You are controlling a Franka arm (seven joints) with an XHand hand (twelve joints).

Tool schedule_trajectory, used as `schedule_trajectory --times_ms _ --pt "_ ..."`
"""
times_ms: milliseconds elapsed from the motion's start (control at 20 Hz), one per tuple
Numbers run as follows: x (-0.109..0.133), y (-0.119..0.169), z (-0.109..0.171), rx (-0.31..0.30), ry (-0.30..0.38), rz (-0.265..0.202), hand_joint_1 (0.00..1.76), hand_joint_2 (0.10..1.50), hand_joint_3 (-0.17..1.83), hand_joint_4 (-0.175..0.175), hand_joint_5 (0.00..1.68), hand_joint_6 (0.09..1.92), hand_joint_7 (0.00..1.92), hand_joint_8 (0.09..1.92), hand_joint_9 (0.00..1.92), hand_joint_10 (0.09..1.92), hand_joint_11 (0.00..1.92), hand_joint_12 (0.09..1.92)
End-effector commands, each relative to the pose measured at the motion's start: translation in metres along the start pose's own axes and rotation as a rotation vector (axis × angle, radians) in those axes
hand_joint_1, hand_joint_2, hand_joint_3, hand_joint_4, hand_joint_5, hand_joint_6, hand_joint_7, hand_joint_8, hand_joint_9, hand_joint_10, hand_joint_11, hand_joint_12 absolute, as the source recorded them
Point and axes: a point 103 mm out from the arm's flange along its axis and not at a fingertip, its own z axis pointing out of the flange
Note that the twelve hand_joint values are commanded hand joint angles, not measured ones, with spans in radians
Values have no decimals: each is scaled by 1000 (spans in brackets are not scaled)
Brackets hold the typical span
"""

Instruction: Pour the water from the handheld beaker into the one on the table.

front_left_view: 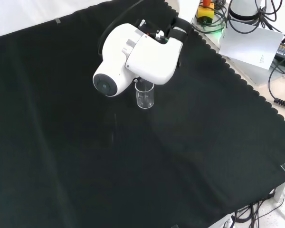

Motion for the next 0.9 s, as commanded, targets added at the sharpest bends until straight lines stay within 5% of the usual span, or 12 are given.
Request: schedule_trajectory --times_ms 50,900 --pt "1 -3 1 7 1 8 1120 732 560 143 1213 744 1593 568 1841 87 1675 461" --pt "4 -2 -5 66 -5 28 1119 732 562 145 1212 747 1589 576 1840 87 1675 463"
